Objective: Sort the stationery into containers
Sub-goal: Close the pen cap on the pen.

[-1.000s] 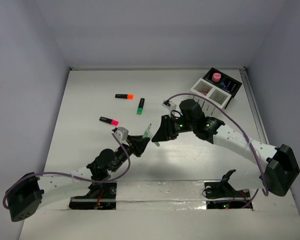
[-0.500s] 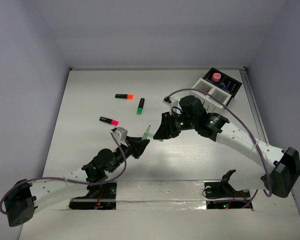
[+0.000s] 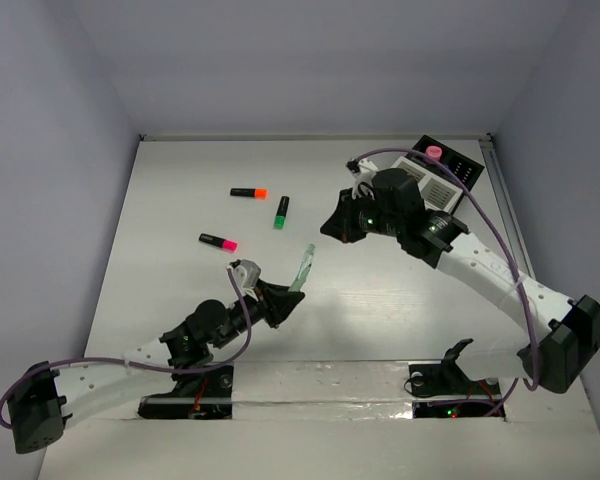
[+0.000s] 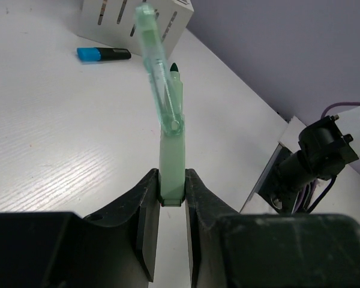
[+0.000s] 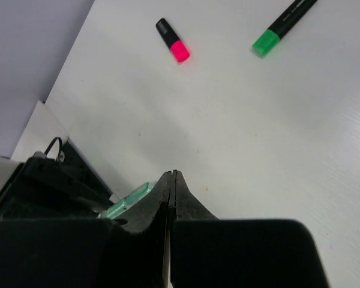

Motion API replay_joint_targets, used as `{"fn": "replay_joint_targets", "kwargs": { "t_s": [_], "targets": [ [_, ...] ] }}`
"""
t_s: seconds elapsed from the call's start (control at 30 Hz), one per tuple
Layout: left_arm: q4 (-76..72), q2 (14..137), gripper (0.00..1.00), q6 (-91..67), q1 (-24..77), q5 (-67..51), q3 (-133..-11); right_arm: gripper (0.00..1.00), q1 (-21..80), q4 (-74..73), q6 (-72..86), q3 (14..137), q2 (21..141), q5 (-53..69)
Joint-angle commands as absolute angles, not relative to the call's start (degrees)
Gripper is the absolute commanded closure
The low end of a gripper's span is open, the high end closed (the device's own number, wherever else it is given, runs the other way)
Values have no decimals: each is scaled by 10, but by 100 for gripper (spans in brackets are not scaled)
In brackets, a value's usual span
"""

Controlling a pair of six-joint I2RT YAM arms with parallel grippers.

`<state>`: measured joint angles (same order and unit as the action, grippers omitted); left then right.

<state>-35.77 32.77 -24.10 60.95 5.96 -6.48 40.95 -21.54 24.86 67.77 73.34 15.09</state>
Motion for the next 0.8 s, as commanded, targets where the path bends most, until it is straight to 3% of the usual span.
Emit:
{"fn": "replay_joint_targets", "kwargs": {
  "t_s": [0.0,0.27,0.37,0.4,0.5,0.6,0.77],
  "targets": [
    [-368,316,100,-243,614,47,-81,100,403,-167,229,711,758,147],
    [-363,308,100,-243,614,64,-94,100,403,-143,244,685,758,171],
    [-358,314,100,-245,614,65,-98,79,403,-133,253,663,734,158],
    [-358,315,100,-248,614,63,-98,65,389,-120,264,642,732,162],
    [-365,315,100,-253,614,38,-97,40,357,-58,312,583,742,225],
    [-355,314,100,-250,614,4,-100,27,320,34,368,540,762,333],
    [-276,323,100,-229,614,-125,-127,16,309,60,380,522,800,425]
  ]
}}
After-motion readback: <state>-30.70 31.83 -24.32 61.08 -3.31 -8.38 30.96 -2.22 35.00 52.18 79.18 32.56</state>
